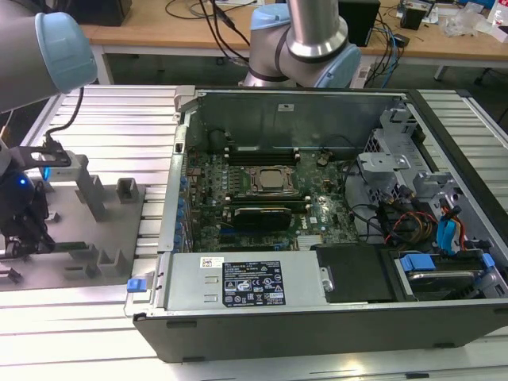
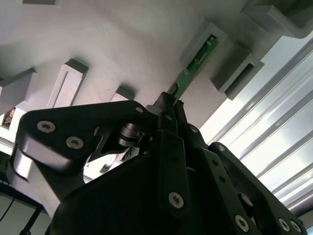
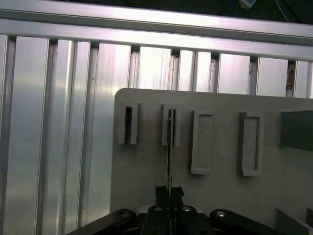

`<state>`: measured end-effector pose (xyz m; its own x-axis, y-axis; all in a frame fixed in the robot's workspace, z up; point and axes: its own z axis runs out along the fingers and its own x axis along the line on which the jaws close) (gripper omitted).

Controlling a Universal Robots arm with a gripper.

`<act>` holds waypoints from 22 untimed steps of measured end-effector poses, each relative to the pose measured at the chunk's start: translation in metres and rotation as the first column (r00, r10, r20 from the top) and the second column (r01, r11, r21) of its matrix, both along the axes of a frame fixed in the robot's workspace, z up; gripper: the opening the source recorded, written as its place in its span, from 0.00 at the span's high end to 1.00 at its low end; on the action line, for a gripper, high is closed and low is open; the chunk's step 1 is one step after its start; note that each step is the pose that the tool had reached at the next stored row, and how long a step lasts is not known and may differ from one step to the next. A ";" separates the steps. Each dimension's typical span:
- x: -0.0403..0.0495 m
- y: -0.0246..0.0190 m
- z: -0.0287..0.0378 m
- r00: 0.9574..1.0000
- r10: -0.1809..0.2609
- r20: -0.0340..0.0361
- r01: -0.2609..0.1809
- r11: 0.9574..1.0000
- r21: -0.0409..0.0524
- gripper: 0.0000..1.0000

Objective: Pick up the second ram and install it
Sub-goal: 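Pick up the second ram and move it above second insertion slot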

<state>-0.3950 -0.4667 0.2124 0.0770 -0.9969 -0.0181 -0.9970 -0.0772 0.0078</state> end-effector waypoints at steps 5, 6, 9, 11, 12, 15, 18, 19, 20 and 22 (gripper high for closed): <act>0.0000 0.0000 0.0079 1.000 0.000 0.000 0.000 1.000 0.000 0.86; 0.0000 0.0000 0.0095 1.000 0.000 0.000 0.000 1.000 0.000 0.86; 0.0000 0.0000 0.0148 1.000 0.000 0.000 0.000 1.000 0.000 0.86; 0.0000 0.0000 0.0164 1.000 0.000 0.000 0.000 1.000 0.000 0.86; 0.0000 0.0000 0.0173 1.000 0.000 0.000 0.000 1.000 0.000 0.86; 0.0000 0.0000 0.0223 1.000 0.000 0.000 0.000 1.000 0.000 0.86; 0.0000 0.0000 0.0279 1.000 0.000 0.000 0.000 1.000 0.000 0.86; 0.0000 0.0000 0.0298 1.000 0.000 0.000 0.000 1.000 0.000 0.86; 0.0000 0.0000 0.0313 1.000 0.000 0.000 0.000 1.000 0.000 0.86; 0.0000 0.0000 0.0339 1.000 0.000 0.000 0.000 1.000 0.000 0.86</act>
<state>-0.3949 -0.4667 0.2463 0.0770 -0.9969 -0.0181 -0.9970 -0.0772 0.0078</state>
